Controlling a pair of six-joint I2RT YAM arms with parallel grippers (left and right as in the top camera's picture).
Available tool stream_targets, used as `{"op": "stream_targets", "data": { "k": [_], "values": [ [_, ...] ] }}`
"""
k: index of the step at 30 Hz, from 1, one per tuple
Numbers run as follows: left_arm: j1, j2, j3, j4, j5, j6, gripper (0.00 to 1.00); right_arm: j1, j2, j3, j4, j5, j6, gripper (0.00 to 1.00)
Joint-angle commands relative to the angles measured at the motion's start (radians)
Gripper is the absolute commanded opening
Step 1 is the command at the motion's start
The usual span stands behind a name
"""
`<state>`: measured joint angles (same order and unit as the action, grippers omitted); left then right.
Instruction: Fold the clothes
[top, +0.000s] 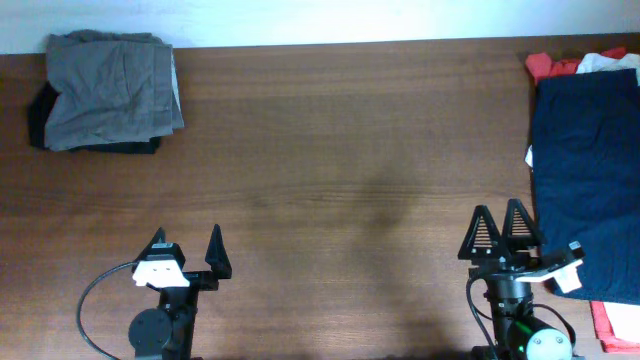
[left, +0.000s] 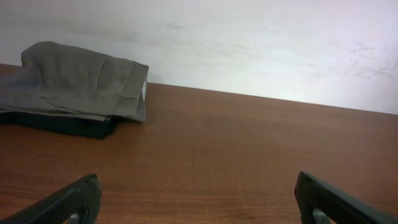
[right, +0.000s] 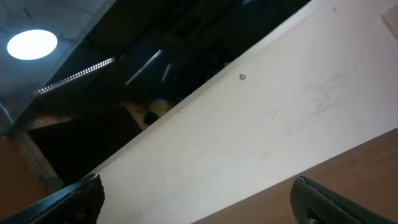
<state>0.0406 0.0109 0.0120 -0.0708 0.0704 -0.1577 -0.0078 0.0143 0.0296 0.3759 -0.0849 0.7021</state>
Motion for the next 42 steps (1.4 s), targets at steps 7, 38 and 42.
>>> {"op": "stream_targets", "data": {
  "k": [7,38,42],
  "values": [
    [0.002,-0.005,-0.003,-0.005,0.003,-0.005,0.99,-0.006,0.669,0.718,-0.324,0.172,-0.74,0.99],
    [0.002,-0.005,-0.003,-0.005,0.003,-0.005,0.99,-0.25,2.223,1.804,-0.941,0.524,-0.919,0.99],
    [0.002,-0.005,-0.003,-0.005,0.003,-0.005,0.99,-0.267,2.331,1.804,-0.895,0.606,-0.793,0.99]
  ]
}}
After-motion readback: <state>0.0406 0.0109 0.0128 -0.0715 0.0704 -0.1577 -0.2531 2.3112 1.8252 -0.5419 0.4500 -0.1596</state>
